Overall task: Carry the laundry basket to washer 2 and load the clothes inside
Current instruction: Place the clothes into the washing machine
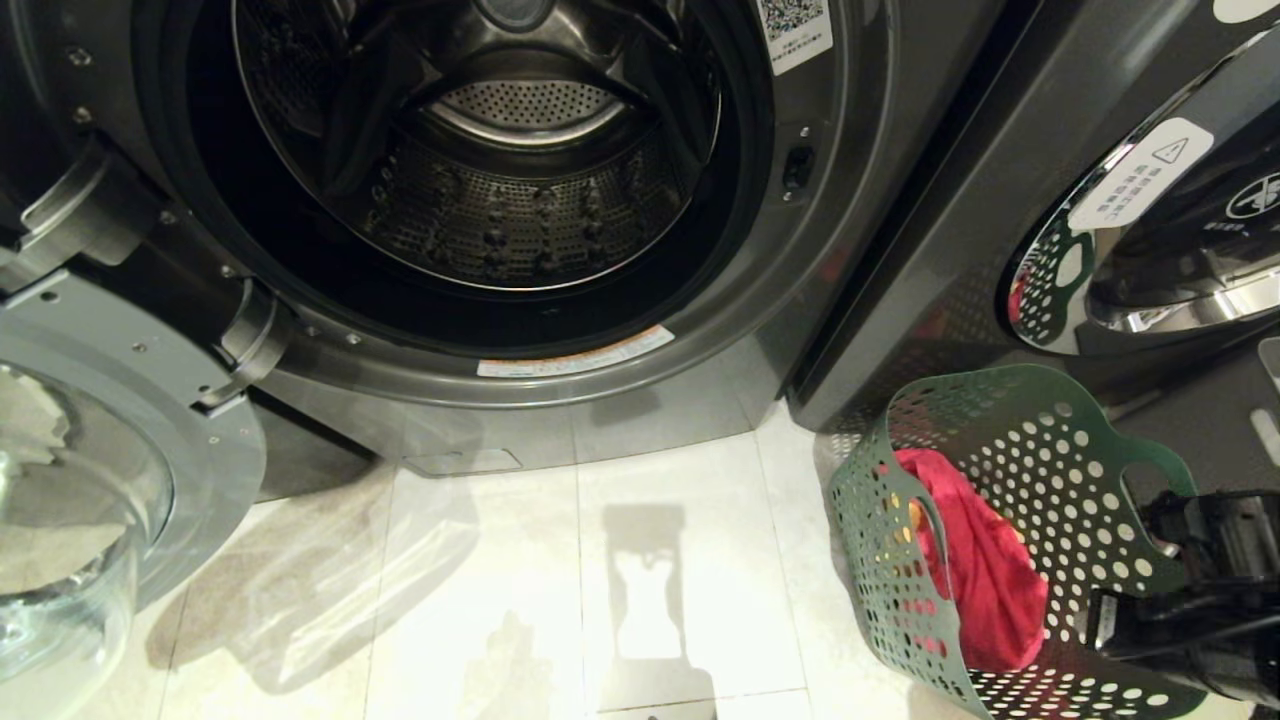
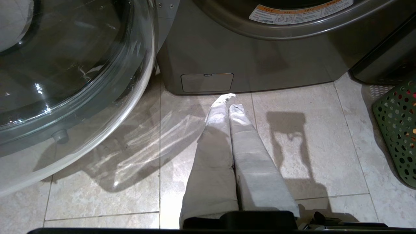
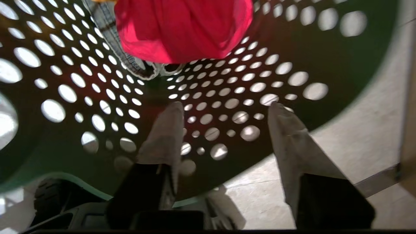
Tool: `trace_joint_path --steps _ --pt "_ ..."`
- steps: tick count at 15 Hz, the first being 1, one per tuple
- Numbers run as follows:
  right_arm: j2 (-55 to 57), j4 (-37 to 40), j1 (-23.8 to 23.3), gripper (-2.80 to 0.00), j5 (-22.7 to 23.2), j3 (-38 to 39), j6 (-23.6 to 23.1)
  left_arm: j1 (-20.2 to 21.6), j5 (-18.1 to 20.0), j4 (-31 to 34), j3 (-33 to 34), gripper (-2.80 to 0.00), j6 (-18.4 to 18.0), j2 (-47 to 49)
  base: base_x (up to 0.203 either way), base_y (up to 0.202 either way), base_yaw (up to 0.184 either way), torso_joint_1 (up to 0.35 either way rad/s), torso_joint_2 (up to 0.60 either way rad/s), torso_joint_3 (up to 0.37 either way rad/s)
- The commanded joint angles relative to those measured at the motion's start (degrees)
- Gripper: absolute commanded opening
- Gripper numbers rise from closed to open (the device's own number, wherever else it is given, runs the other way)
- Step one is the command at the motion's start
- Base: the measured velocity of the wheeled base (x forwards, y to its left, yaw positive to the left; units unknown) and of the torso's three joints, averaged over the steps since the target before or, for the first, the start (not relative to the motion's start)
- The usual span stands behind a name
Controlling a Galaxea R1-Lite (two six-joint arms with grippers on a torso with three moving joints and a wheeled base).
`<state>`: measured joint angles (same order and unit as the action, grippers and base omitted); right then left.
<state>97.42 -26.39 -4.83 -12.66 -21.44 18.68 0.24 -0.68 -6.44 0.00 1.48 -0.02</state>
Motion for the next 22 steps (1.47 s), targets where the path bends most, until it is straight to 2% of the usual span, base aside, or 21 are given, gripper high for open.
trace_joint_path --steps 1,4,8,10,13,15,22 --pt "16.36 -6.06 -2.98 0.00 5.06 -2.21 0.33 0.02 -0.02 -0.07 2.29 -2.80 0.02 0.02 0.000 0.000 0.000 0.000 0.00 0.000" --pt "27.74 -8.49 -7.93 0.00 13.68 -14.64 0.12 0.02 -0.02 -0.07 2.29 -2.80 0.02 0.02 0.000 0.000 0.000 0.000 0.00 0.000" --pt "38.92 -7.69 -10.84 0.00 19.60 -30.83 -4.45 0.02 -0.02 -0.07 2.29 -2.80 0.02 0.02 0.000 0.000 0.000 0.000 0.00 0.000" --pt "41.93 -7.27 -10.92 0.00 27.21 -36.13 -6.29 0.02 -0.02 -0.07 2.29 -2.80 0.02 0.02 0.000 0.000 0.000 0.000 0.00 0.000" --pt "42.81 -6.80 -10.74 0.00 34.48 -39.83 -9.25 0.02 -0.02 -0.07 2.29 -2.80 0.02 0.02 0.000 0.000 0.000 0.000 0.00 0.000" --pt "42.59 -6.73 -10.53 0.00 35.85 -40.61 -9.28 0.02 -0.02 -0.07 2.29 -2.80 0.02 0.02 0.000 0.000 0.000 0.000 0.00 0.000" --pt "45.66 -7.36 -4.73 0.00 36.03 -43.95 -9.37 0.02 -0.02 -0.07 2.29 -2.80 0.02 0.02 0.000 0.000 0.000 0.000 0.00 0.000"
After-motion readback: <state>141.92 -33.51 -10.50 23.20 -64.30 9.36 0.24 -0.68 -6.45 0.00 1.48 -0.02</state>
